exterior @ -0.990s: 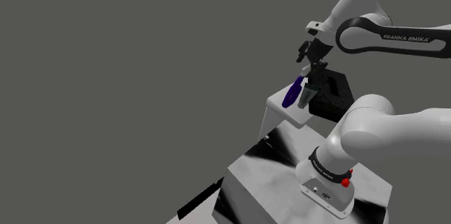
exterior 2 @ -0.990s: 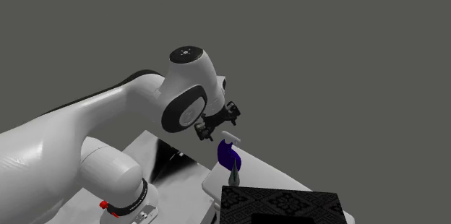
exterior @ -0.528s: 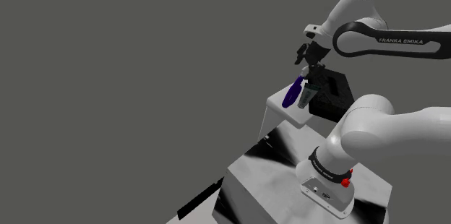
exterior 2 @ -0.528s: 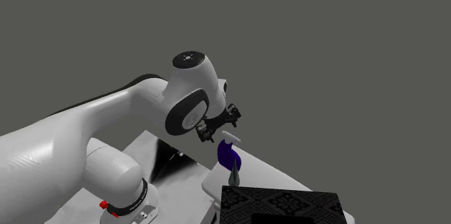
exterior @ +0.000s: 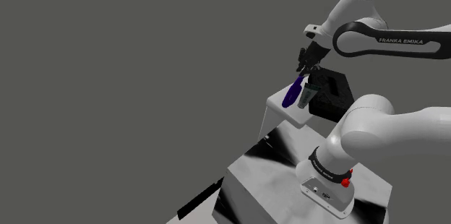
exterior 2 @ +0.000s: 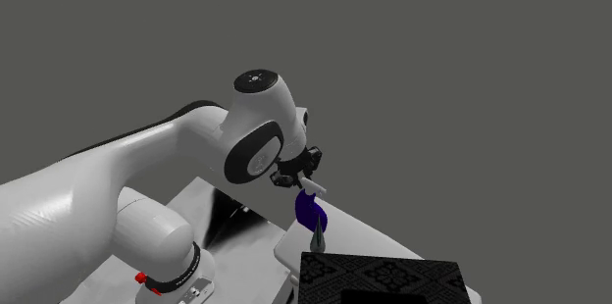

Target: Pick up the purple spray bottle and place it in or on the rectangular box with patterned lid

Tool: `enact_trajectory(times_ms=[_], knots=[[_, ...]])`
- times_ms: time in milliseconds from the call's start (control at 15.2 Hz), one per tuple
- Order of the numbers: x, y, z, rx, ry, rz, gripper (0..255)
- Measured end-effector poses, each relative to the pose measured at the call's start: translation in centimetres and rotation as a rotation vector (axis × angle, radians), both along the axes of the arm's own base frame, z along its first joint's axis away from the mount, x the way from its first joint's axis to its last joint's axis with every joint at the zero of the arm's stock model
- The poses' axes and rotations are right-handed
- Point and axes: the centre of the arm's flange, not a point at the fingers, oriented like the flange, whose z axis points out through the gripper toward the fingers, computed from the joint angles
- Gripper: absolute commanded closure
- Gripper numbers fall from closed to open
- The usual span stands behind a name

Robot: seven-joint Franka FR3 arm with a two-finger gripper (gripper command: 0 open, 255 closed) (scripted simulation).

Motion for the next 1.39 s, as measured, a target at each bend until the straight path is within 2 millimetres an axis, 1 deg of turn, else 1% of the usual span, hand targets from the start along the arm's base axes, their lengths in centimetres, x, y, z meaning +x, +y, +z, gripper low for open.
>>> enact_trajectory(times_ms=[330, 990, 1386], knots=[[0.0, 0.0, 0.2, 0.000, 0.000, 0.000, 255], [0.1, -0.1, 5.1, 0.000, 0.000, 0.000, 255], [-0.1, -0.1, 8.4, 0.000, 0.000, 0.000, 255]])
